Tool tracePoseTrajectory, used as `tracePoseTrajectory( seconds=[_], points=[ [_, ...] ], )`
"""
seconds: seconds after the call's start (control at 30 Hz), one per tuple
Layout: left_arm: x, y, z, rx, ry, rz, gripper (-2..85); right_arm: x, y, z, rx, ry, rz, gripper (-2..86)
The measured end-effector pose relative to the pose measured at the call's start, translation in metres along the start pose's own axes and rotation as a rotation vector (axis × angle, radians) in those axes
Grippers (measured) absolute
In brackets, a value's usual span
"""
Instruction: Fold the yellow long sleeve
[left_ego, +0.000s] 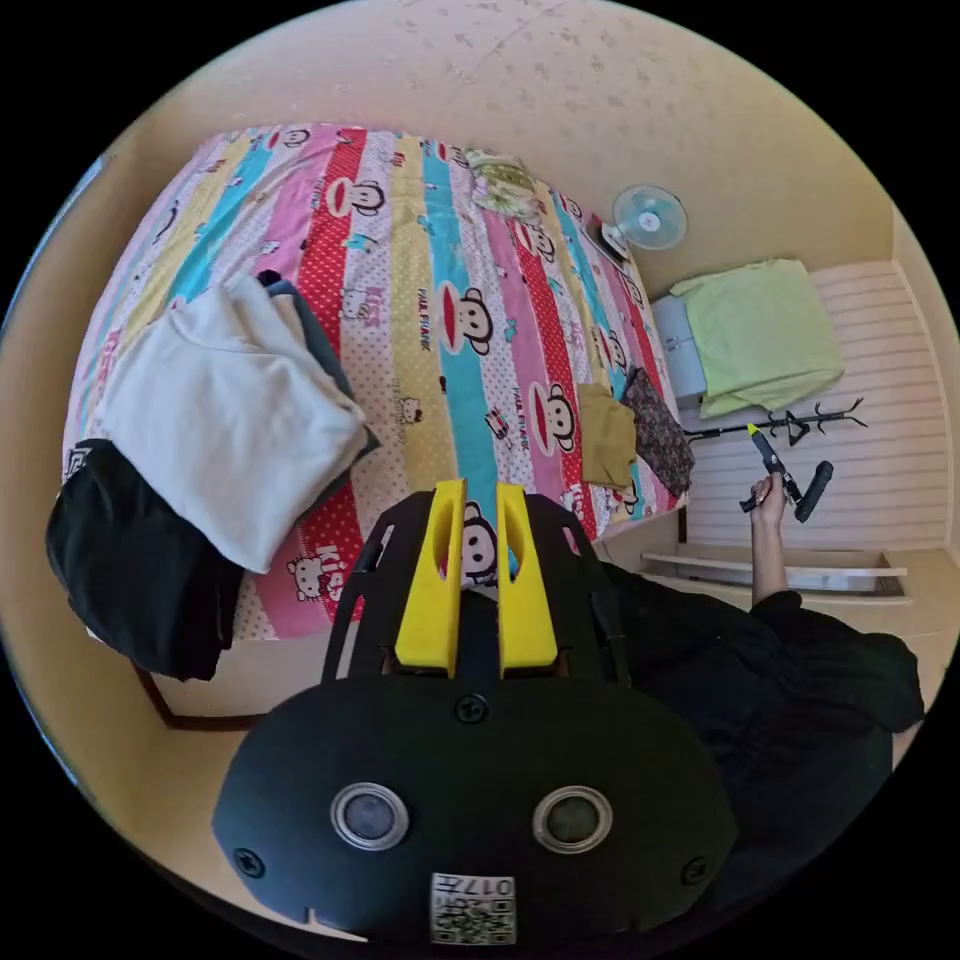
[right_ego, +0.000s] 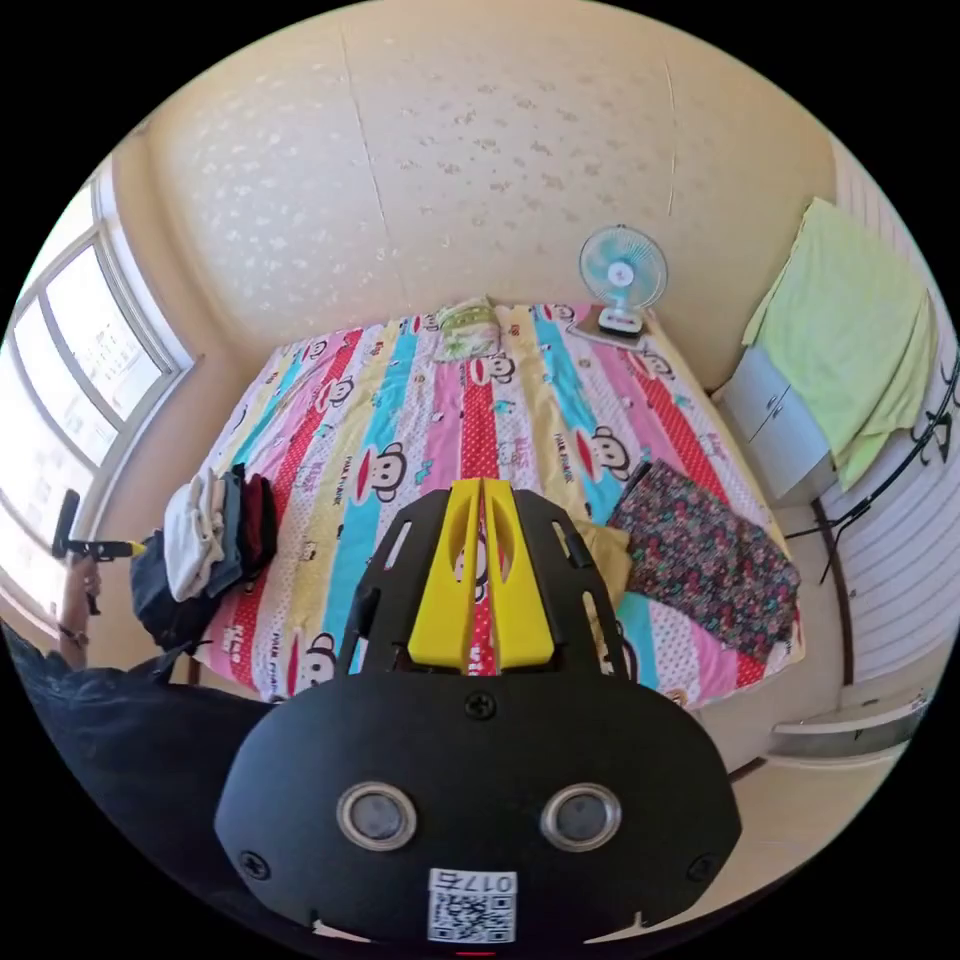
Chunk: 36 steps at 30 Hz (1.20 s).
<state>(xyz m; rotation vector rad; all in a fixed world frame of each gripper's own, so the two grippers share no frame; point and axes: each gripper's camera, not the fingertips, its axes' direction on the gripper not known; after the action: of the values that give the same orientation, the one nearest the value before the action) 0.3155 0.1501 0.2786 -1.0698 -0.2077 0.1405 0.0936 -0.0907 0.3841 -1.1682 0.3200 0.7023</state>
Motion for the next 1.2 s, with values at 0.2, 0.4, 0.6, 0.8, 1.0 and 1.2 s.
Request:
tracePoseTrajectory(
  seconds=[0.2,0.4,0.6,0.8,1.0,1.2],
  points=[
    [0.065,0.010,0.137,-0.215,0.037,0.021,5.8,0.090,0.067,0.089,-0.389,-0.119,0.212,0.4],
    [0.109,0.043,0.203,-0.309,-0.098,0.059,5.2,0.191,0.139,0.134,-0.389,-0.573,0.679,1.0],
    [0.107,0.062,0.237,-0.287,-0.080,-0.024,5.1,0.262,0.089,0.145,-0.429,-0.471,0.659,3.7],
    [0.100,0.079,0.273,-0.281,-0.045,-0.095,5.1,0.343,0.027,0.158,-0.492,-0.351,0.611,8.3],
    [0.084,0.084,0.298,-0.299,-0.016,-0.148,5.1,0.377,-0.010,0.215,-0.589,-0.468,0.574,11.4],
    [0.075,0.069,0.287,-0.314,-0.082,-0.136,5.1,0.371,-0.047,0.253,-0.575,-0.540,0.667,8.8]
  ],
)
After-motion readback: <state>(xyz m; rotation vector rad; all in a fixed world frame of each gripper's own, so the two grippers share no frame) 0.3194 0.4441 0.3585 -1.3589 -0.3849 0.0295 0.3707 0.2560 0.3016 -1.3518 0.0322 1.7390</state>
